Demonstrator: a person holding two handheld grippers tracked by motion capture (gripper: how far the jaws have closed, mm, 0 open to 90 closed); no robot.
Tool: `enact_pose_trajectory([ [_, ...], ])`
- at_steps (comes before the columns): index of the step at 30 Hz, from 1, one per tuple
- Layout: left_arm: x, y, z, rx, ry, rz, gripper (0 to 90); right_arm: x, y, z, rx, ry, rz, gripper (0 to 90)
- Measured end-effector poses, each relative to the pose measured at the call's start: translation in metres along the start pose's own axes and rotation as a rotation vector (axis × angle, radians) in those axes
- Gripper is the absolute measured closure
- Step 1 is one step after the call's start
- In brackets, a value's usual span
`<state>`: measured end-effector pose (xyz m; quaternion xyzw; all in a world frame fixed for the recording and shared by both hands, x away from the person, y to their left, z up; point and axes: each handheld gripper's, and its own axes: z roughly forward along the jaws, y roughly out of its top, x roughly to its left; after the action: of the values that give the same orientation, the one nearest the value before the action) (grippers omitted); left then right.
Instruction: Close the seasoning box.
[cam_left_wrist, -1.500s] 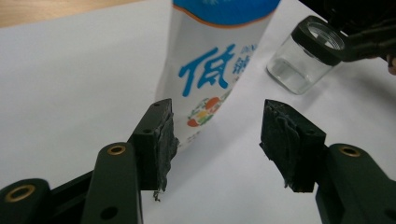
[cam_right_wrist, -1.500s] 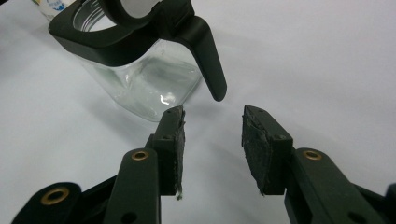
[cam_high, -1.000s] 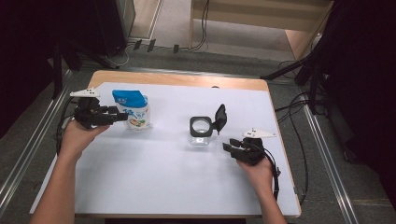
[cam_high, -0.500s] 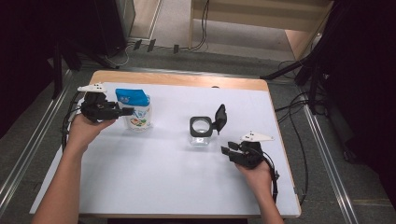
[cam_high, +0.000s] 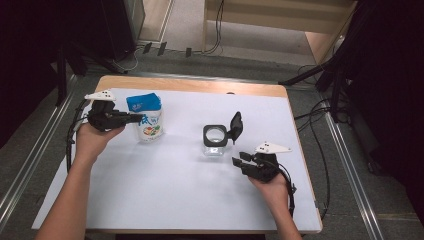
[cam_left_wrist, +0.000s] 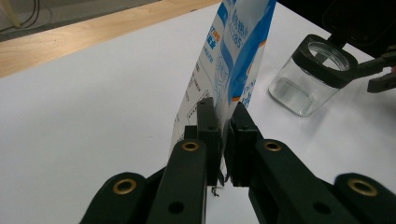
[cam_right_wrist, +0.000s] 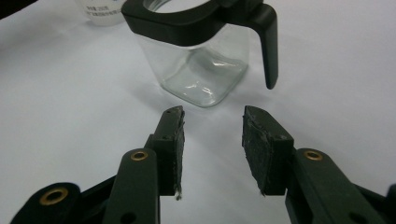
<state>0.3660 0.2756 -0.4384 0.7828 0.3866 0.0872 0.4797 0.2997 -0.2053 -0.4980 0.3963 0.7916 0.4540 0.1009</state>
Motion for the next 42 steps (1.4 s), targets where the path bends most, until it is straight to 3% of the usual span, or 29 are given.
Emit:
enact_pose_trajectory([
  [5,-0.003,0.002,0.001,0.004,-0.016,-0.041,89.6,0.008,0.003,-0.002,-0.012,0.027,-0.003,60.4],
  [10,-0.010,0.006,-0.002,0.019,-0.018,-0.036,90.0,0.017,0.007,-0.002,-0.035,0.075,-0.001,59.6],
  [16,-0.024,0.013,-0.007,0.033,-0.048,-0.068,90.0,0.030,0.012,0.003,-0.026,0.110,-0.037,59.7],
  [22,-0.040,0.017,-0.011,0.015,-0.061,-0.054,90.0,0.044,0.018,0.010,-0.023,0.141,-0.071,60.2],
  [32,-0.064,0.027,-0.003,0.056,-0.109,-0.069,90.0,0.069,0.036,0.027,-0.039,0.196,-0.133,61.4],
  [38,-0.084,0.043,-0.003,0.065,-0.120,-0.033,90.0,0.085,0.049,0.044,-0.042,0.226,-0.141,61.3],
  [42,-0.093,0.057,-0.009,0.070,-0.126,-0.014,90.0,0.097,0.057,0.056,-0.029,0.227,-0.177,60.3],
])
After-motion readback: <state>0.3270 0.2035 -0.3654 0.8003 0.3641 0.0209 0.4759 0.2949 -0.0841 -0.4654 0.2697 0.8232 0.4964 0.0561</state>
